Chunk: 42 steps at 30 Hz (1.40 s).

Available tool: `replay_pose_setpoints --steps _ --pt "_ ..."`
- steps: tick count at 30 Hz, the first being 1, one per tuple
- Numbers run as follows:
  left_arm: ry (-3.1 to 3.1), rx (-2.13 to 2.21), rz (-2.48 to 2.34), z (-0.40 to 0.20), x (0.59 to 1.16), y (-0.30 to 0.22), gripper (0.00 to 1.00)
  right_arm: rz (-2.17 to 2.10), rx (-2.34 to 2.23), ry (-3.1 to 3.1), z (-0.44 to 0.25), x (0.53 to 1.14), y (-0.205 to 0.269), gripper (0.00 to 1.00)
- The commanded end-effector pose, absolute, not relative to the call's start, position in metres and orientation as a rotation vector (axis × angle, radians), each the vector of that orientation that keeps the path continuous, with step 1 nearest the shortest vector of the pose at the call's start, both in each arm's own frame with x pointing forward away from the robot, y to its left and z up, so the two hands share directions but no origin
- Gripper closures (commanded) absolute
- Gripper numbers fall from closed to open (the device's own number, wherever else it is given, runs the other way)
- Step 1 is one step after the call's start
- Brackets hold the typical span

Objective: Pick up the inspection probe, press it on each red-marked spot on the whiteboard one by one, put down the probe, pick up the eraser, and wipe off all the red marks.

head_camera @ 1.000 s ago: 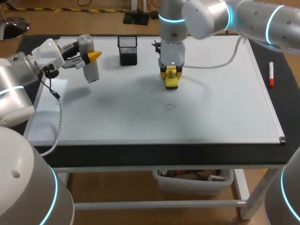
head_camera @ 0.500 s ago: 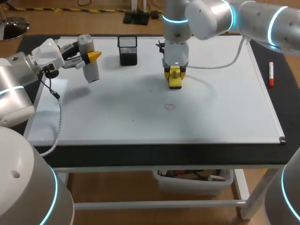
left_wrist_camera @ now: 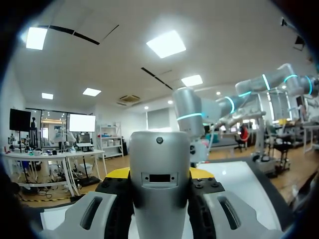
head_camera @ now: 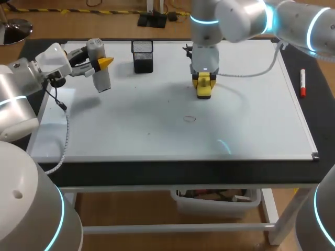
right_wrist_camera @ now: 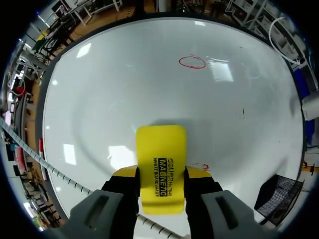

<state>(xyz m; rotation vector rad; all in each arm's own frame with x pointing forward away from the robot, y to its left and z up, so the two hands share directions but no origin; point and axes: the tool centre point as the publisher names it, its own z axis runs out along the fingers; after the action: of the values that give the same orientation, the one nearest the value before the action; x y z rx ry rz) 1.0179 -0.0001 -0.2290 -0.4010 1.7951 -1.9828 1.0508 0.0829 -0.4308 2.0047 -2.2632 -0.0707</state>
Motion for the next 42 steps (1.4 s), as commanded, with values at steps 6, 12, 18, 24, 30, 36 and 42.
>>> replay_pose_setpoints --steps 6,12,18,24,30,36,42 --pt "1.789 -0.398 -1.984 -0.229 1.018 -0.001 1.0 -0.06 1.991 -2.271 -0.431 1.056 0.068 1.0" --pt "1.789 -0.398 -1.984 -0.229 1.018 -0.001 1.0 -0.054 2.031 -2.283 -0.407 1.069 0.078 1.0" --pt "1.789 -0.398 -1.984 -0.229 1.018 -0.001 1.0 -0.044 2.148 -2.258 -0.392 1.079 0.109 1.0" --pt "1.789 -0.398 -1.984 -0.229 1.018 -0.001 1.0 -0.048 2.209 -2.209 -0.403 1.079 0.136 1.0" --pt "1.789 -0.398 -1.984 -0.229 1.018 -0.001 1.0 -0.087 2.264 -2.144 -0.415 1.067 0.156 1.0" --pt "1.789 -0.398 -1.984 -0.229 1.018 -0.001 1.0 -0.119 2.276 -2.125 -0.42 1.061 0.16 1.0" --pt "1.789 -0.398 -1.984 -0.229 1.018 -0.001 1.0 -0.124 2.276 -2.124 -0.421 1.061 0.159 1.0"
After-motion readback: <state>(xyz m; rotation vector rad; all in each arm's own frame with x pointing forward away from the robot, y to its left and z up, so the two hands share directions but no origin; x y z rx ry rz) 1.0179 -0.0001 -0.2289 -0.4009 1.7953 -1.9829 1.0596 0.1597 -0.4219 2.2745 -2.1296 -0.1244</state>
